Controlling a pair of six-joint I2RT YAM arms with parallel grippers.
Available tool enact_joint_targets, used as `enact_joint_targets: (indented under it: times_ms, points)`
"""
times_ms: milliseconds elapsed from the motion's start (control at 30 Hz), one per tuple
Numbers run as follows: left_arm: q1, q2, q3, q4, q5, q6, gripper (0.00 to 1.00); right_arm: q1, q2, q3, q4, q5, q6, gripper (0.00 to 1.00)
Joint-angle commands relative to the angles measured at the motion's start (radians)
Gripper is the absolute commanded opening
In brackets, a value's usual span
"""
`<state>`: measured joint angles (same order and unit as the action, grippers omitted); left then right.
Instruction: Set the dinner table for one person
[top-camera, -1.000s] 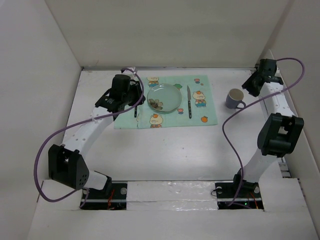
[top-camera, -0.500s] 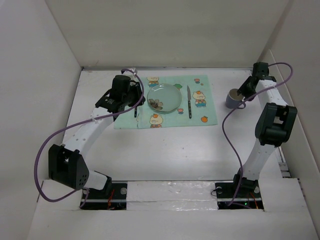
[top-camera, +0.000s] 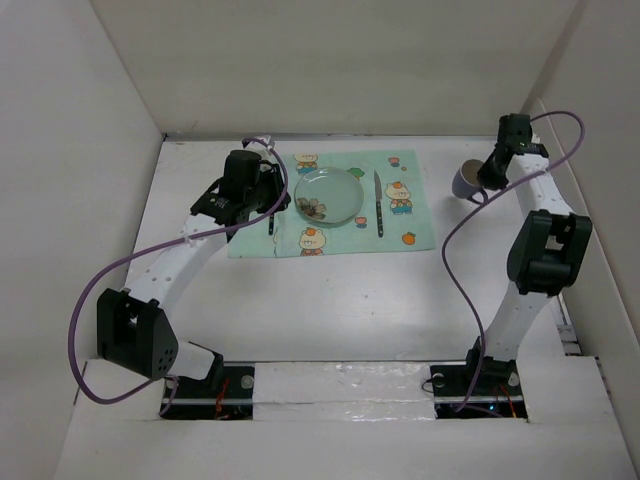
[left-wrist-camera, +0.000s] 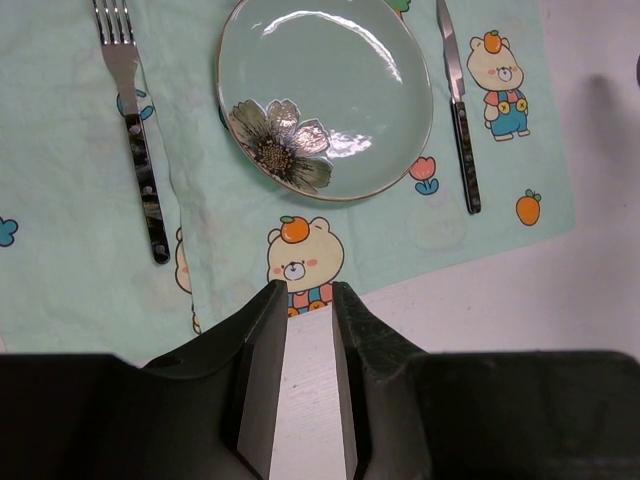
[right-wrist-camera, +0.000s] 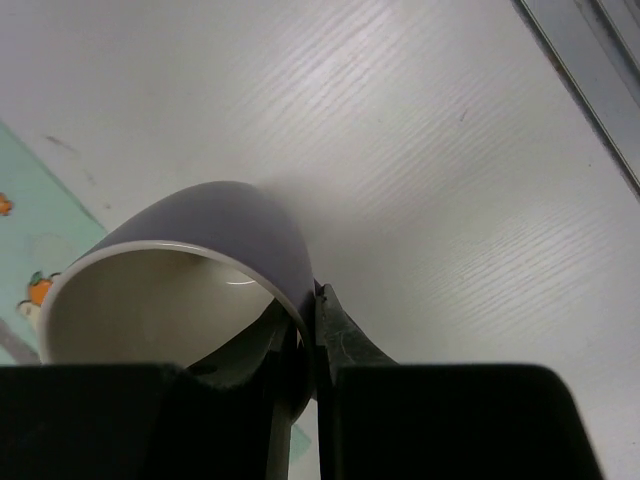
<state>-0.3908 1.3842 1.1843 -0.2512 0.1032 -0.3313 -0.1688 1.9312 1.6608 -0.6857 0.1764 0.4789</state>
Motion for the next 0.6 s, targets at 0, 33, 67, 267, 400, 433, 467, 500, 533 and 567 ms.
enact_joint_targets:
  times_ms: [0,33,67,267,400,433,467,500,533,567]
  points:
    - [0.006,0.002,0.038,0.013,0.018,-0.006,0.22,0.072,-0.081,0.17,0.068,0.002,0.015,0.0]
    - [0.006,0.003,0.041,0.009,0.018,-0.006,0.22,0.089,-0.066,0.206,0.042,0.0,0.015,0.0]
    - [0.006,0.003,0.046,0.009,0.016,-0.005,0.22,0.107,-0.026,0.238,0.029,-0.003,0.006,0.0]
    - [0.006,-0.022,0.063,-0.01,-0.034,0.003,0.22,0.219,0.158,0.513,-0.066,-0.02,0.003,0.0]
    - [0.006,-0.033,0.075,-0.014,-0.051,0.002,0.23,0.255,0.297,0.695,-0.13,-0.02,0.003,0.0]
    - [0.006,-0.034,0.08,-0.019,-0.057,0.002,0.23,0.264,0.354,0.735,-0.159,-0.025,0.003,0.0]
    - [0.006,-0.04,0.084,-0.025,-0.081,0.002,0.23,0.264,0.38,0.807,-0.169,-0.049,0.007,0.0]
    - [0.006,-0.042,0.087,-0.025,-0.089,0.005,0.23,0.264,0.408,0.839,-0.181,-0.061,0.01,0.0]
    - [0.006,-0.043,0.089,-0.029,-0.094,0.008,0.23,0.264,0.452,0.873,-0.202,-0.066,0.013,0.0]
    - [0.006,-0.043,0.095,-0.034,-0.092,0.011,0.24,0.275,0.466,0.908,-0.202,-0.064,0.015,0.0]
